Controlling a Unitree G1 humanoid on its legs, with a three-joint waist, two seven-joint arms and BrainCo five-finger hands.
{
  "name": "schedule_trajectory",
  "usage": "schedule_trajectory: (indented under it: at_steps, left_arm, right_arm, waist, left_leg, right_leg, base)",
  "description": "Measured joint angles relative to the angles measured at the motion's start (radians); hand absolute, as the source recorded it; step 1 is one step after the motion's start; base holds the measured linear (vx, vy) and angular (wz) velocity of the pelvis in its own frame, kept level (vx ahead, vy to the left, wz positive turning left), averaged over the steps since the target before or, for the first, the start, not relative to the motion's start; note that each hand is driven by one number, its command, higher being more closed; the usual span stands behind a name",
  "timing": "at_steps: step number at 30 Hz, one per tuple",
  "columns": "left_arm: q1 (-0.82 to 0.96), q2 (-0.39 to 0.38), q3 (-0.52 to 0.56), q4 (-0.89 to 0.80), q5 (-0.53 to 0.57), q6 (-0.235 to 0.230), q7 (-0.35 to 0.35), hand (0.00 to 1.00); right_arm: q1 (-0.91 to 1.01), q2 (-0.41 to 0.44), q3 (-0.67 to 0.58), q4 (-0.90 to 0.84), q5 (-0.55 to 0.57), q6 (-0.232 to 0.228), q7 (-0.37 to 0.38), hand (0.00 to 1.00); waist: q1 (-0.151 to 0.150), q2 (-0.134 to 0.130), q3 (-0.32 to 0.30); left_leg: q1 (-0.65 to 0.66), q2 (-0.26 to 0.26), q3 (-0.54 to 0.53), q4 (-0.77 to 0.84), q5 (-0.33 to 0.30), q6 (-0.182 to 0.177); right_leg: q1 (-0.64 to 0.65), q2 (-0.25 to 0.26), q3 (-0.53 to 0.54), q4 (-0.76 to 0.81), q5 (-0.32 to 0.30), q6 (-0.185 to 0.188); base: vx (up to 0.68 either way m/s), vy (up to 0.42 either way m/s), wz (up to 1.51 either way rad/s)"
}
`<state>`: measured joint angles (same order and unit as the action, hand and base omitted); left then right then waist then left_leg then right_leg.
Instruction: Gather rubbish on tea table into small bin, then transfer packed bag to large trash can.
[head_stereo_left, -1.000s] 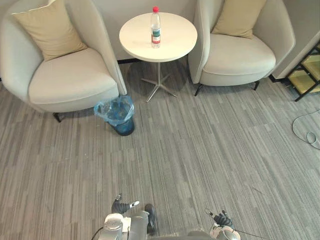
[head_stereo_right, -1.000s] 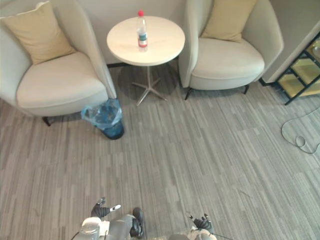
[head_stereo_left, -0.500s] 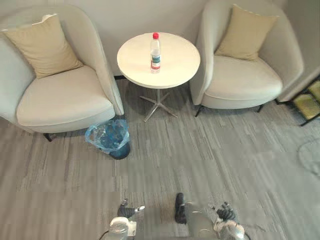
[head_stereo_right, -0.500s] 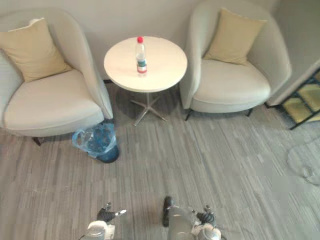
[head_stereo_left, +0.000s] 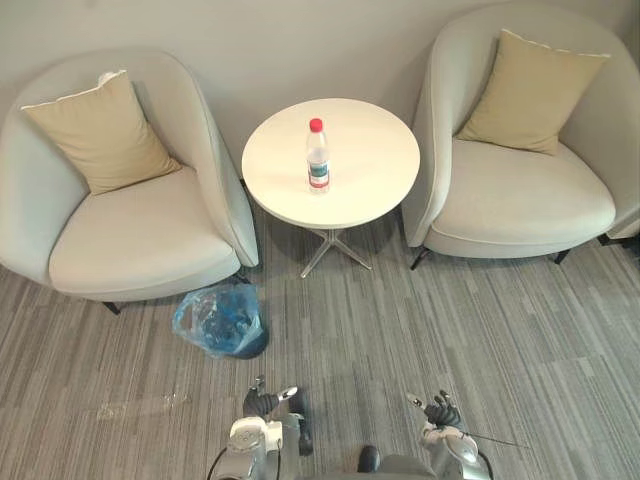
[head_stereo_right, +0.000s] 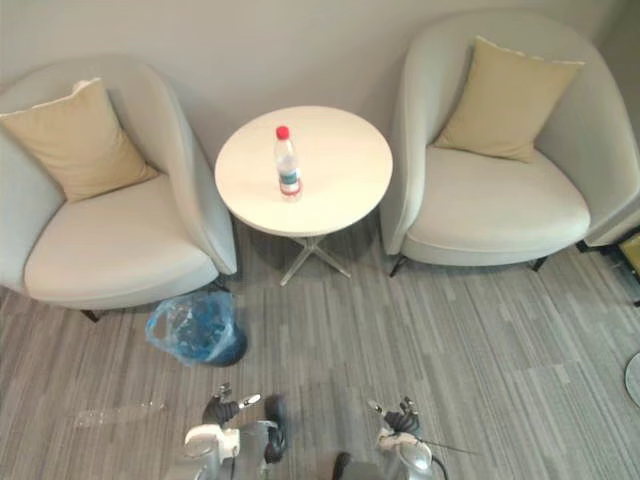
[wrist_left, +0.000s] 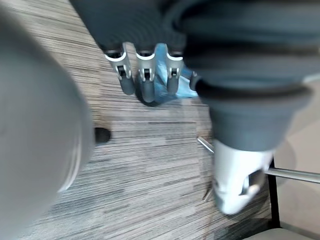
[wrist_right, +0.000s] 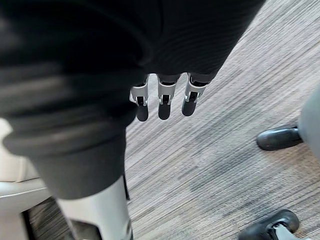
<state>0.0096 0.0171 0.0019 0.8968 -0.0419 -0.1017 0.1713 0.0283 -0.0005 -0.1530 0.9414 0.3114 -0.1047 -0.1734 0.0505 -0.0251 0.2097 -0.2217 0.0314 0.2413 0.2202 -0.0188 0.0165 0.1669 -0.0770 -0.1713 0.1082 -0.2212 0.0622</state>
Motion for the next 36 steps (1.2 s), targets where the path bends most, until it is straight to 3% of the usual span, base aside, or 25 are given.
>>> schedule_trajectory:
  at_steps: [1, 3, 4, 6, 8, 9, 10, 12, 13, 14, 15, 16, 17, 21, 22, 25, 26, 27, 31, 36]
  left_arm:
    - [-0.002, 0.002, -0.001, 0.001, 0.0, 0.0, 0.0, 0.0]
    - [-0.003, 0.008, -0.009, 0.03, -0.001, 0.004, 0.0, 0.0]
    - [0.0, 0.023, -0.039, 0.05, -0.001, 0.006, 0.001, 0.0]
    - [0.003, 0.038, -0.064, 0.06, 0.0, 0.008, 0.001, 0.0]
    - [-0.001, 0.05, -0.07, 0.062, 0.0, 0.01, 0.001, 0.0]
    - [-0.003, 0.049, -0.071, 0.062, 0.0, 0.01, 0.001, 0.0]
    - [-0.002, 0.048, -0.072, 0.062, 0.001, 0.01, 0.001, 0.0]
    - [0.01, 0.05, -0.078, 0.068, 0.002, 0.012, 0.001, 0.0]
    - [0.017, 0.057, -0.078, 0.069, 0.002, 0.013, 0.001, 0.0]
    - [0.017, 0.061, -0.078, 0.069, 0.002, 0.013, 0.001, 0.0]
    - [0.009, 0.047, -0.073, 0.087, 0.004, 0.017, 0.001, 0.0]
    - [0.008, 0.023, -0.073, 0.088, 0.013, 0.019, 0.0, 0.0]
    - [0.002, 0.013, -0.066, 0.09, 0.016, 0.019, 0.0, 0.0]
    - [0.003, -0.021, -0.008, 0.052, 0.02, 0.018, -0.001, 0.0]
    - [0.003, -0.022, -0.011, 0.044, 0.02, 0.018, -0.001, 0.0]
    - [0.001, -0.024, -0.024, 0.045, 0.02, 0.019, -0.001, 0.0]
    - [-0.001, -0.024, -0.024, 0.046, 0.02, 0.019, 0.0, 0.0]
    - [-0.001, -0.021, -0.028, 0.049, 0.019, 0.019, 0.0, 0.0]
    - [-0.007, 0.008, -0.044, 0.064, 0.02, 0.02, 0.0, 0.0]
    - [0.004, 0.024, -0.06, 0.077, 0.02, 0.021, 0.001, 0.0]
  right_arm:
    - [-0.003, -0.001, 0.0, 0.003, -0.002, 0.0, 0.0, 0.0]
    - [-0.008, 0.003, 0.0, 0.017, -0.03, 0.0, 0.006, 0.0]
    - [-0.001, -0.001, 0.001, 0.014, -0.037, -0.002, 0.012, 0.0]
    - [-0.004, -0.006, 0.001, 0.015, -0.037, -0.001, 0.015, 0.0]
    - [-0.011, -0.006, 0.005, 0.015, -0.038, -0.001, 0.016, 0.0]
    - [-0.019, -0.01, 0.006, 0.013, -0.038, -0.002, 0.017, 0.0]
    - [-0.021, -0.011, 0.006, 0.013, -0.038, -0.002, 0.017, 0.0]
    - [-0.026, -0.011, 0.008, 0.015, -0.038, -0.001, 0.017, 0.0]
    - [-0.014, -0.006, 0.009, 0.017, -0.038, -0.001, 0.017, 0.0]
    - [-0.007, -0.005, 0.009, 0.017, -0.038, -0.001, 0.017, 0.0]
    - [-0.014, -0.025, 0.009, 0.017, -0.037, -0.001, 0.018, 0.0]
    - [-0.012, -0.052, 0.007, 0.018, -0.036, -0.004, 0.018, 0.0]
    - [-0.011, -0.056, 0.004, 0.019, -0.036, -0.004, 0.018, 0.0]
    - [0.026, -0.059, -0.01, 0.014, -0.034, -0.006, 0.016, 0.0]
    - [0.032, -0.056, -0.009, 0.013, -0.033, -0.006, 0.016, 0.0]
    - [0.027, -0.056, -0.008, 0.012, -0.032, -0.007, 0.017, 0.0]
    - [0.028, -0.058, -0.009, 0.011, -0.032, -0.007, 0.016, 0.0]
    - [0.033, -0.06, -0.013, 0.016, -0.03, -0.006, 0.013, 0.0]
    - [0.038, -0.045, -0.01, 0.015, -0.037, -0.004, 0.009, 0.0]
    - [0.035, -0.039, 0.015, 0.007, -0.076, -0.005, 0.005, 0.0]
  waist:
    - [0.002, 0.0, 0.0]
    - [0.0, 0.002, 0.001]
    - [-0.009, 0.006, 0.002]
    - [-0.016, 0.012, -0.003]
    - [-0.02, 0.017, -0.008]
    - [-0.029, 0.024, -0.007]
    - [-0.032, 0.027, -0.005]
    - [-0.043, 0.025, -0.006]
    - [-0.046, -0.002, -0.017]
    - [-0.046, -0.018, -0.021]
    - [-0.047, 0.017, -0.019]
    - [-0.053, 0.059, -0.027]
    - [-0.052, 0.075, -0.017]
    - [-0.043, 0.071, 0.01]
    - [-0.035, 0.071, 0.009]
    - [-0.035, 0.077, 0.005]
    - [-0.034, 0.082, 0.003]
    - [-0.031, 0.086, -0.001]
    - [-0.022, 0.046, -0.003]
    - [-0.021, 0.043, -0.016]
  left_leg:
    - [0.007, -0.001, 0.002, 0.01, -0.02, 0.001]
    - [0.126, -0.015, 0.014, -0.035, -0.065, 0.011]
    - [0.207, -0.024, 0.007, -0.066, -0.086, 0.015]
    - [0.258, -0.023, -0.003, -0.086, -0.095, 0.016]
    - [0.293, -0.013, -0.021, -0.113, -0.095, 0.016]
    - [0.302, 0.005, -0.045, -0.114, -0.095, 0.015]
    - [0.305, 0.012, -0.049, -0.114, -0.097, 0.012]
    - [0.34, 0.034, -0.065, -0.113, -0.123, -0.03]
    - [0.363, 0.022, -0.085, -0.111, -0.147, -0.064]
    - [0.365, 0.014, -0.097, -0.111, -0.157, -0.076]
    - [0.377, 0.052, -0.12, -0.102, -0.18, -0.095]
    - [0.36, 0.093, -0.145, -0.051, -0.222, -0.119]
    - [0.345, 0.113, -0.156, 0.002, -0.237, -0.128]
    - [0.143, 0.197, -0.156, 0.487, -0.238, -0.14]
    - [0.115, 0.192, -0.131, 0.488, -0.244, -0.141]
    - [0.079, 0.151, -0.116, 0.318, -0.226, -0.121]
    - [0.066, 0.126, -0.122, 0.189, -0.187, -0.109]
    - [0.085, 0.093, -0.146, 0.078, -0.075, -0.094]
    - [0.172, 0.046, -0.138, -0.024, -0.05, -0.085]
    - [0.26, 0.015, -0.138, -0.156, -0.01, -0.074]
  right_leg:
    - [-0.016, -0.007, 0.006, 0.049, -0.007, 0.011]
    - [-0.148, -0.052, 0.02, 0.445, -0.025, 0.056]
    - [-0.192, -0.078, -0.005, 0.591, -0.067, 0.037]
    - [-0.227, -0.1, -0.071, 0.614, -0.099, 0.009]
    - [-0.289, -0.108, -0.132, 0.542, -0.111, -0.01]
    - [-0.336, -0.085, -0.136, 0.413, -0.093, -0.014]
    - [-0.345, -0.077, -0.13, 0.381, -0.077, -0.015]
    - [-0.364, -0.037, -0.071, 0.176, 0.071, -0.017]
    - [-0.362, -0.035, -0.005, 0.068, 0.199, -0.015]
    - [-0.36, -0.039, 0.015, 0.062, 0.266, -0.01]
    - [-0.361, -0.015, 0.017, 0.116, 0.257, -0.044]
    - [-0.349, 0.02, -0.017, 0.108, 0.201, -0.05]
    - [-0.331, 0.032, -0.03, 0.106, 0.185, -0.064]
    - [-0.17, 0.07, -0.096, 0.039, 0.142, -0.093]
    - [-0.137, 0.072, -0.098, 0.023, 0.131, -0.093]
    - [-0.128, 0.069, -0.092, 0.019, 0.122, -0.081]
    - [-0.124, 0.066, -0.087, 0.024, 0.122, -0.081]
    - [-0.12, 0.064, -0.069, 0.037, 0.115, -0.07]
    - [-0.07, 0.039, -0.036, -0.009, 0.114, -0.057]
    - [-0.038, 0.022, -0.019, -0.031, 0.102, -0.04]
  base:
    - [0.42, 0.149, -0.15]
    - [0.47, 0.18, -0.14]
    - [0.4, 0.125, 0.07]
    - [0.3, 0.058, 0.23]
    - [0.39, -0.028, 0.43]
    - [0.36, -0.077, 0.5]
    - [0.43, -0.157, 0.54]
    - [0.34, -0.174, 0.42]
    - [0.29, -0.187, 0.42]
    - [0.33, -0.267, 0.43]
    - [0.35, -0.32, 0.44]
    - [0.34, -0.3, 0.42]
    - [0.31, -0.281, 0.6]
    - [0.17, -0.181, 0.47]
    - [0.2, -0.145, 0.09]
    - [0.14, -0.013, -0.18]
    - [0.23, 0.092, -0.21]
    - [0.26, 0.102, -0.19]
    - [0.24, 0.063, -0.01]
    - [0.11, 0.01, 0.05]
